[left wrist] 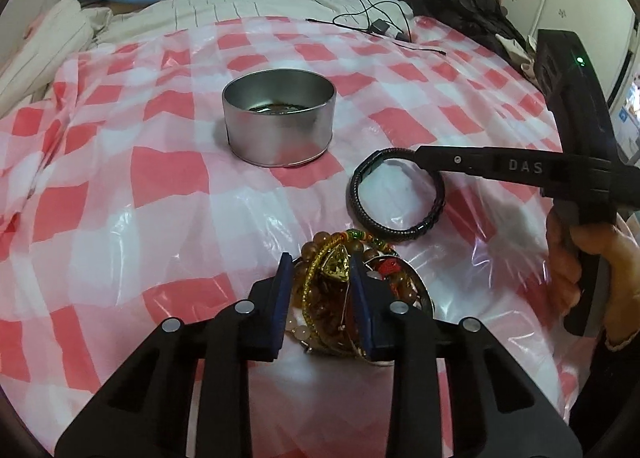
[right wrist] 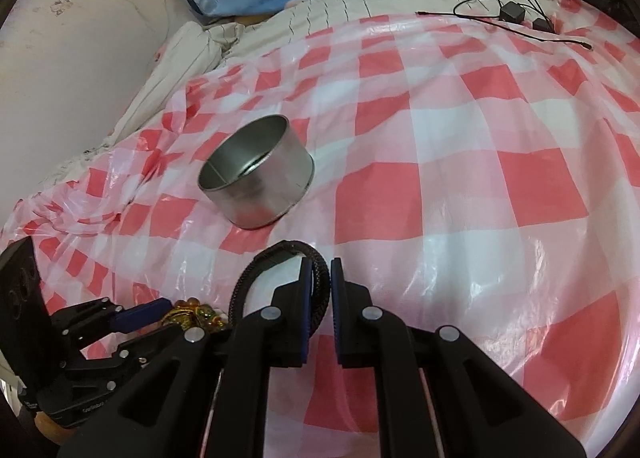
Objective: Organize jewelry
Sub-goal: 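Carry the black braided bracelet over the silver tin and open the right gripper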
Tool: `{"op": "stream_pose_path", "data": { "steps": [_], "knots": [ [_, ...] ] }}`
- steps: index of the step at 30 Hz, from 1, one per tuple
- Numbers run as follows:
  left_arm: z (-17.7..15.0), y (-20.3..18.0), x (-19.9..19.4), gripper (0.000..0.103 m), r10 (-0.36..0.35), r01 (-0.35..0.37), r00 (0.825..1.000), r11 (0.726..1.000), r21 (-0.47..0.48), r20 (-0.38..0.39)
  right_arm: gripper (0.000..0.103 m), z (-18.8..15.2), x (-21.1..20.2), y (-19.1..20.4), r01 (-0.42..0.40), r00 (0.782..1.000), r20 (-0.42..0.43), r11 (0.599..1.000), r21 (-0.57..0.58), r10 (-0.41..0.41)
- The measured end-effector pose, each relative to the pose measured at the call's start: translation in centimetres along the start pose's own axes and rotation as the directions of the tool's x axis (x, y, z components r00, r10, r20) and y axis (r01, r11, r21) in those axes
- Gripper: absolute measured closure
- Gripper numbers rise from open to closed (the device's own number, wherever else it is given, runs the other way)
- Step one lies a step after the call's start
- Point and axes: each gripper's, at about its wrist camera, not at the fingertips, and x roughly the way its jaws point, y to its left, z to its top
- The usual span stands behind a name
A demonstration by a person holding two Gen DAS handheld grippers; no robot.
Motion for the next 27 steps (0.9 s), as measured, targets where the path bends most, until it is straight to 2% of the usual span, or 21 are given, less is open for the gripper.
{"op": "stream_pose_path", "data": {
  "steps": [2,3,6,8,9,11,13,14,15,17,18,21,26,27],
  "knots": [
    [0.1,0.0,-0.2,0.089,0.016,-0.016,1.000,1.000,0.003,0.006,0.084,-0.2,0.5,0.0,0.014,1.000,-0.022,1.000,-0.005,-0.014],
    [0.0,0.1,-0.5,0.099,0.023,-0.023,1.000,1.000,0.002,0.011,0.075,-0.3,0.7,0.1,0.017,0.999,-0.029,1.000,-0.009,-0.017],
    [-0.1,0.4,-1.2,0.100,0.000,0.000,1.000,1.000,0.009,-0.006,0.074,-0.7,1.4,0.6,0.053,0.997,-0.047,0.997,-0.053,-0.056],
    [0.0,0.4,-2.1,0.100,-0.038,0.038,0.999,0.999,0.007,0.000,0.080,-0.8,1.4,0.9,0.064,0.997,-0.048,0.995,-0.071,-0.067],
    [0.1,0.6,-2.5,0.100,-0.070,0.070,0.998,0.998,-0.004,0.007,0.092,-0.9,1.4,0.8,0.054,0.997,-0.052,0.996,-0.070,-0.058],
    [0.6,0.9,-4.0,0.100,-0.159,0.160,0.986,0.987,-0.011,0.053,0.093,-0.8,1.3,0.6,0.034,0.998,-0.046,0.998,-0.058,-0.037],
    [0.9,1.5,-5.7,0.100,-0.252,0.256,0.961,0.967,-0.019,0.112,0.094,-0.7,0.9,0.6,0.016,0.999,-0.030,0.999,-0.050,-0.018],
    [1.1,1.7,-6.2,0.101,-0.304,0.311,0.942,0.950,-0.027,0.143,0.093,-0.7,0.8,0.5,0.003,1.000,-0.022,0.999,-0.042,-0.004],
    [1.2,2.3,-6.9,0.101,-0.370,0.383,0.911,0.923,-0.042,0.181,0.093,-0.5,0.6,0.4,-0.011,1.000,-0.014,0.999,-0.030,0.011],
    [1.4,2.8,-7.7,0.101,-0.422,0.445,0.878,0.894,-0.058,0.226,0.093,-0.3,0.1,0.1,-0.035,0.999,0.007,0.999,-0.009,0.035],
    [1.4,3.0,-7.8,0.100,-0.433,0.458,0.870,0.887,-0.064,0.236,0.093,-0.2,-0.1,0.1,-0.045,0.999,0.016,0.999,-0.003,0.045],
    [1.6,3.2,-7.2,0.101,-0.417,0.445,0.879,0.892,-0.084,0.233,0.093,0.2,-1.0,0.2,-0.084,0.995,0.056,0.996,0.011,0.084],
    [2.3,3.7,-7.1,0.101,-0.413,0.449,0.875,0.887,-0.105,0.252,0.093,0.6,-2.1,-0.1,-0.080,0.992,0.103,0.996,0.030,0.077],
    [2.7,3.7,-7.2,0.100,-0.401,0.437,0.879,0.893,-0.103,0.257,0.093,0.8,-2.3,-0.2,-0.077,0.991,0.114,0.996,0.034,0.073]
  ]
}}
